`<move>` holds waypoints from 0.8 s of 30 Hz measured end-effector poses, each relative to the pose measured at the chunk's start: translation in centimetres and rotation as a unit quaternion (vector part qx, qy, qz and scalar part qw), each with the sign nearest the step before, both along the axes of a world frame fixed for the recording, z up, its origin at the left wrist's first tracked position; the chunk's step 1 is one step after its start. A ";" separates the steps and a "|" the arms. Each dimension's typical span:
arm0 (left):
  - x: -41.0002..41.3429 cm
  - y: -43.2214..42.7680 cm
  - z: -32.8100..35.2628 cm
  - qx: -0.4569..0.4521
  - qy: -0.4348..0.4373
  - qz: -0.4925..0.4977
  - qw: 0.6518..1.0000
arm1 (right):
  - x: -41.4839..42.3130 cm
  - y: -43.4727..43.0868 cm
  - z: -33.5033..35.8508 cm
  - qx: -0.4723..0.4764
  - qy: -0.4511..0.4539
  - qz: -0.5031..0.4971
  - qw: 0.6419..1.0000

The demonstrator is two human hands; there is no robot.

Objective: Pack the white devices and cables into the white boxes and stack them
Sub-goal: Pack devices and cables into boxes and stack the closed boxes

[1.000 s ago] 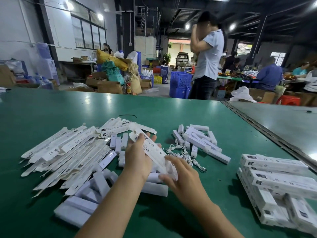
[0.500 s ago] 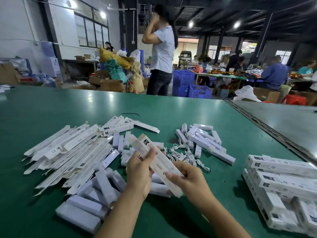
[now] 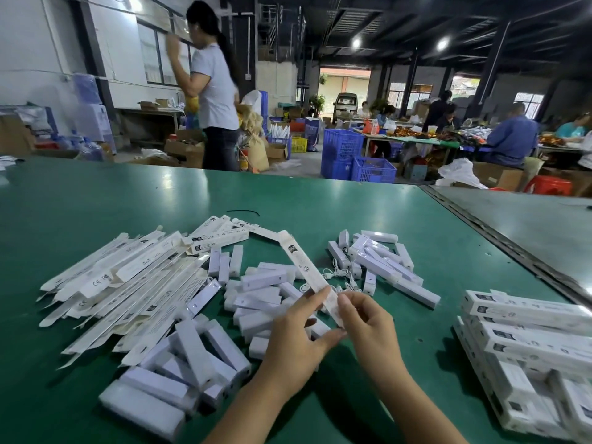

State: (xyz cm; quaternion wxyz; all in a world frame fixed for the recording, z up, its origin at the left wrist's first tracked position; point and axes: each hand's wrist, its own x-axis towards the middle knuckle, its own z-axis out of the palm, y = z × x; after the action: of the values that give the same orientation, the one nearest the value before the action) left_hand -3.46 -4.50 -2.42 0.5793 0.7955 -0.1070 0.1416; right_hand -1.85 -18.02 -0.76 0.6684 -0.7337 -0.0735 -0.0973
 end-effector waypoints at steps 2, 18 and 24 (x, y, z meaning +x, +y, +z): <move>-0.1 0.0 0.1 0.014 0.010 0.014 1.000 | 0.0 -0.1 0.1 0.048 0.017 0.020 0.998; 0.1 1.2 -0.2 0.034 -0.042 0.072 0.996 | -0.4 -0.5 0.7 0.063 -0.026 0.079 0.995; 0.0 1.2 -0.4 0.022 -0.056 0.044 0.997 | -0.4 -0.7 0.5 0.000 -0.072 0.049 0.996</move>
State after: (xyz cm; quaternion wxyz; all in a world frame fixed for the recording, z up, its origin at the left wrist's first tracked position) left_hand -3.47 -3.34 -2.77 0.5476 0.8030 -0.1077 0.2092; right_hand -2.23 -18.68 -0.22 0.6655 -0.7201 -0.1576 -0.1172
